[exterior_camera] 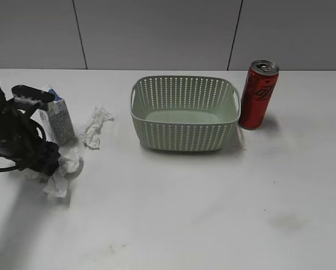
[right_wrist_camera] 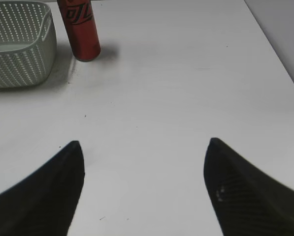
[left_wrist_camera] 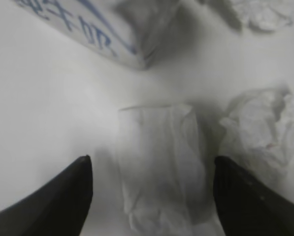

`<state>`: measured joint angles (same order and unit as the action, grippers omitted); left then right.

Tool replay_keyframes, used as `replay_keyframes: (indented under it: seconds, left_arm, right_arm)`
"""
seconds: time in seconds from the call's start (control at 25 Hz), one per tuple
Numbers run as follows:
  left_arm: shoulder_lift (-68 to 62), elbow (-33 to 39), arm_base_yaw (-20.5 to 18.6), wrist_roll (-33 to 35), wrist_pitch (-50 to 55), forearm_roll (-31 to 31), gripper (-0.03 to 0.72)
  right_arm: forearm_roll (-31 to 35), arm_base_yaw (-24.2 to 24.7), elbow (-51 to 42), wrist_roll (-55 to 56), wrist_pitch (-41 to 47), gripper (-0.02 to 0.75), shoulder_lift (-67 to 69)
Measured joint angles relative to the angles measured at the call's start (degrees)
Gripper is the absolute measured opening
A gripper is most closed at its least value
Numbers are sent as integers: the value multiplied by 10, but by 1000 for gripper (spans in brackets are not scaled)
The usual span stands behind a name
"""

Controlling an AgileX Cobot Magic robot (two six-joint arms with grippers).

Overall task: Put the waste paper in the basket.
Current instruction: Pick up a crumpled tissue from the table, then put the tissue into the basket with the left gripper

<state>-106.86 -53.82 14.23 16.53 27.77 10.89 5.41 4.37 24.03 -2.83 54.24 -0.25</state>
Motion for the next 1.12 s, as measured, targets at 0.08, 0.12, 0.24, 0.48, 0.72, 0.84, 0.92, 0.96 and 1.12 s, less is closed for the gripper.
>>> replay_keyframes:
  seconds: [0.08,0.12,0.24,0.48,0.72,0.84,0.92,0.96,1.12]
  left_arm:
    - [-6,0,0,0,-2,0,554]
    - [-6,0,0,0,-2,0,540]
    - [-6,-1,0,0,-3,0,443]
    - [-5,-2,0,0,8,0,170]
    - [56,-2,0,0,22,0,0]
    - [118,-2,2,0,13,35,-7]
    - [161,-2,11,0,-12,67,-8]
    - [180,-2,22,0,-33,80,-8]
    - [217,-3,96,7,-145,93,-9]
  right_arm:
    - [0,0,0,0,0,571,0]
    - [0,0,0,0,0,571,0]
    - [0,0,0,0,0,571,0]
    - [0,0,0,0,0,571,0]
    - [0,0,0,0,0,571,0]
    - [0,0,0,0,0,571,0]
    - [0,0,0,0,0,571,0]
    - [0,0,0,0,0,571,0]
    - [0,0,0,0,0,571,0]
